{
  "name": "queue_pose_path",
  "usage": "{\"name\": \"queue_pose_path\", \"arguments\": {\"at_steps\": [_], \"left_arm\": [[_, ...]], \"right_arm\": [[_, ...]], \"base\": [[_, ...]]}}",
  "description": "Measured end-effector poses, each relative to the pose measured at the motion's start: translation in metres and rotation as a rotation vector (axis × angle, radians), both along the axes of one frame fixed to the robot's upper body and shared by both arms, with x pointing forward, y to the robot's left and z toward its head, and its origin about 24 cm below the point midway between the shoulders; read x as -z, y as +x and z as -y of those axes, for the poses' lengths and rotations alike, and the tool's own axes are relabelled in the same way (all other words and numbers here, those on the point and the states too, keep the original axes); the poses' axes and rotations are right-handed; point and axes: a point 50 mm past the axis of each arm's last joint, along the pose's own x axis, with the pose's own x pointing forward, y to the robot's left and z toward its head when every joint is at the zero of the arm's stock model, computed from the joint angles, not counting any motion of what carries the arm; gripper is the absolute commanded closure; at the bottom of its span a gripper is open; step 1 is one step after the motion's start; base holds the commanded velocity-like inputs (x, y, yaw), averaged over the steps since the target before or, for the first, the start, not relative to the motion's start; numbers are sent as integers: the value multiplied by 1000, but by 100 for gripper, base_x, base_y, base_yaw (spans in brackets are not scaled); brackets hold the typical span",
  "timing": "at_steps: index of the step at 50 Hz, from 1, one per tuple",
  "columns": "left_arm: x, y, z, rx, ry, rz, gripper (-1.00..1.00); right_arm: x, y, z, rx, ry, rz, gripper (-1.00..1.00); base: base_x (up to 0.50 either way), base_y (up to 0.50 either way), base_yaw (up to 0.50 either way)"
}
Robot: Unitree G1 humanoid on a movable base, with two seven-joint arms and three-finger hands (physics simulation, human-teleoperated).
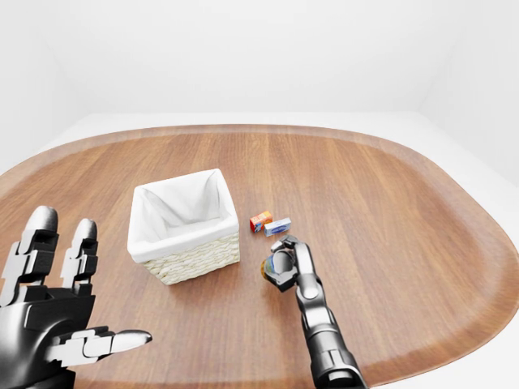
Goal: Pick up the alphabet soup and put it in the basket.
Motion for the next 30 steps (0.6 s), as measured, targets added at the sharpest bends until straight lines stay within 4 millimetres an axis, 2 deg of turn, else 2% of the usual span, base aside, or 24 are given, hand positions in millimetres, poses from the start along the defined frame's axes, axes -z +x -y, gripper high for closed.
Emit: {"name": "queue_pose_path", "arguments": {"at_steps": [10,30], "left_arm": [[1,1,0,0,1,-2,-100],[1,1,0,2,4,-5,-100]], "right_arm": [[-25,1,-2,-7,81,121,100],[-70,-9,-8,-43,101,272,100]], "base": [[0,0,0],[0,0,0]]}}
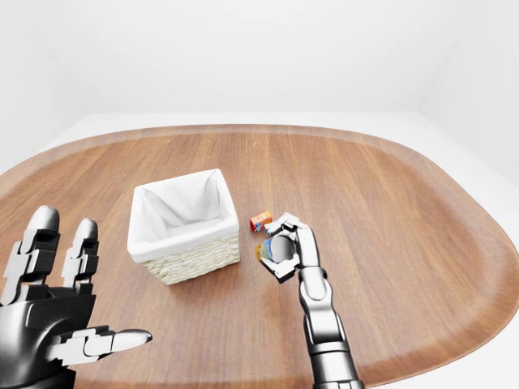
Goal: Pick up the alphabet soup and put it in the basket.
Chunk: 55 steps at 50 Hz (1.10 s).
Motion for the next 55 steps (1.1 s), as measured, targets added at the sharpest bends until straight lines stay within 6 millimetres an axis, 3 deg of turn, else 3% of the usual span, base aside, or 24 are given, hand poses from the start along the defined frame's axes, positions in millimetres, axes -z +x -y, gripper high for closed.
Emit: {"name": "queue_pose_path", "arguments": {"at_steps": [45,55], "left_arm": [[-3,-6,-1,8,-5,8,-100],[-4,-8,-1,14,-8,13,-100]], "right_arm": [[-95,-36,-12,-66,33,386,100],[-110,-34,-16,-81,30,451,100]], "base": [[0,0,0],[0,0,0]]}}
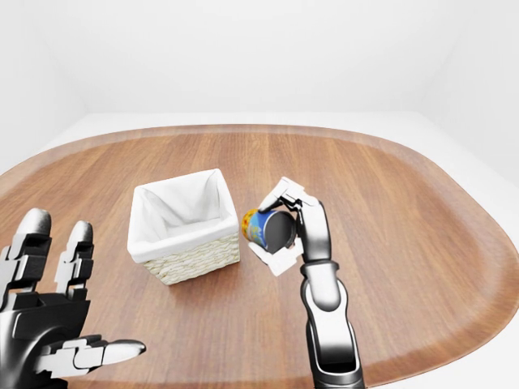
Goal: Pick up the alphabet soup and put it in the basket.
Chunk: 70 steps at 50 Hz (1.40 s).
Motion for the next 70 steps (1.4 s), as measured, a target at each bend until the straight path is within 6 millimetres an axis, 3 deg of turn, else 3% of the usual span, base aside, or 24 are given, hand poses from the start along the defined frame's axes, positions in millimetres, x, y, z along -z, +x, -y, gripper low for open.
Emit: {"name": "queue_pose_path", "arguments": {"at_steps": [26,47,70], "left_arm": [[0,0,1,8,-1,0,-100],[1,2,2,14,0,-4,-100],[-1,0,1,27,-7,-4,-100]], "right_arm": [[-46,29,-25,-61,-37,173,100],[-80,32,-58,-123,-90,306,100],[-72,55,-105,-183,-97,205,100]], "base": [[0,0,0],[0,0,0],[0,0,0]]}}
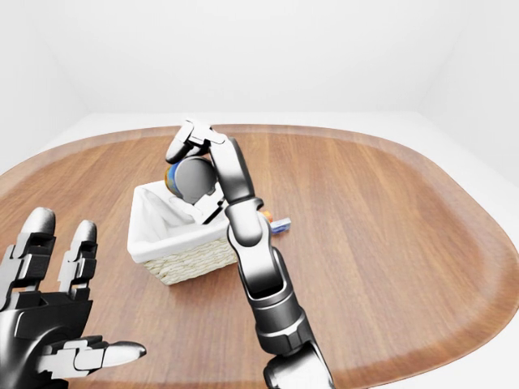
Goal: Pick up the alphabet soup and put it in the basket.
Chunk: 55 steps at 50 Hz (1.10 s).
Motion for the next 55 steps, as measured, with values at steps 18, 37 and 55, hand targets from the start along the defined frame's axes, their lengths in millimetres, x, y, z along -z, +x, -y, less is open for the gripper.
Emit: {"name": "queue_pose_path", "arguments": {"at_steps": [18,37,55], "left_arm": [[2,1,5,24,3,-6,-100],[3,0,8,42,7,-8,-100],[1,-2,8,46,6,-3,-100]], "right_arm": [[6,13,-32,-41,-18,-79,100],[22,25,-56,-50,-43,-184,100],[42,38,-72,-32,-91,-300,100]], "base": [[0,0,0],[0,0,0],[0,0,0]]}}
